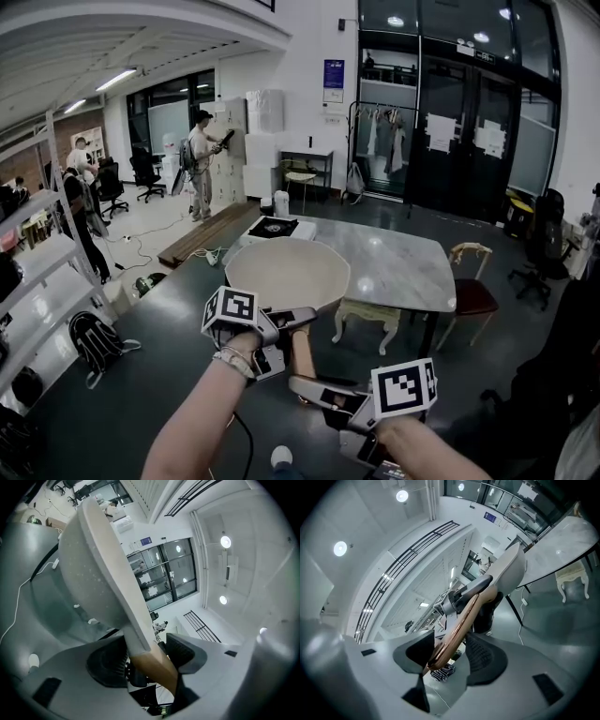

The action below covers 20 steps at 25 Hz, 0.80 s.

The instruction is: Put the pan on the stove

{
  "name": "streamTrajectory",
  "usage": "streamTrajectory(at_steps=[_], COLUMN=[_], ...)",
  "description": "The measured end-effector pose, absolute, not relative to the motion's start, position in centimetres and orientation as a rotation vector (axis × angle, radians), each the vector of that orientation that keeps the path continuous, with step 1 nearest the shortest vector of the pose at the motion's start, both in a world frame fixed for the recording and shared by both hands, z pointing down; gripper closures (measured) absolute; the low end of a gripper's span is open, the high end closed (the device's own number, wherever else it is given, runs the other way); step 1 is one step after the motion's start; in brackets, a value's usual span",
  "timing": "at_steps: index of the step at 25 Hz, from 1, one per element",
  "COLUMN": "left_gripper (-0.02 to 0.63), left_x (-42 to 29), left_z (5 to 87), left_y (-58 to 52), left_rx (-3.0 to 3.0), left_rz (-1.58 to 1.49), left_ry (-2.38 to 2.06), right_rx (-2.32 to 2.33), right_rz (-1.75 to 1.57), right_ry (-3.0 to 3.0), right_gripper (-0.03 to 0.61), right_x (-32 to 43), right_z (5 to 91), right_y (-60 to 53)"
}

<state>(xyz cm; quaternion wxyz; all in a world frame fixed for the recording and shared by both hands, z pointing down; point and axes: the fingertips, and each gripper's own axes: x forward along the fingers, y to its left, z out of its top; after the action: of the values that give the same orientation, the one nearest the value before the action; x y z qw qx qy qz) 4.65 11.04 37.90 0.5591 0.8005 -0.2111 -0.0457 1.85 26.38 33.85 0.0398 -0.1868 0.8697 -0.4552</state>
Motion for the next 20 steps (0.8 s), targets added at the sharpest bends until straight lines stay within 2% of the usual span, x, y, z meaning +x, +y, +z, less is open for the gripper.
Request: streamTrajectory(at_steps=[20], left_gripper=[0.360], left_x=[3.1], left_z=[38.4], left_y=[-4.4], left_rx=[1.867], left_rz=[-0.129], left_ry=[-0.512], right_rx=[-0.587], right_rz=[-1.425], right_ry=[2.674], right_gripper=[0.357], right_x=[0.3], right_z=[34.6], right_y=[11.0])
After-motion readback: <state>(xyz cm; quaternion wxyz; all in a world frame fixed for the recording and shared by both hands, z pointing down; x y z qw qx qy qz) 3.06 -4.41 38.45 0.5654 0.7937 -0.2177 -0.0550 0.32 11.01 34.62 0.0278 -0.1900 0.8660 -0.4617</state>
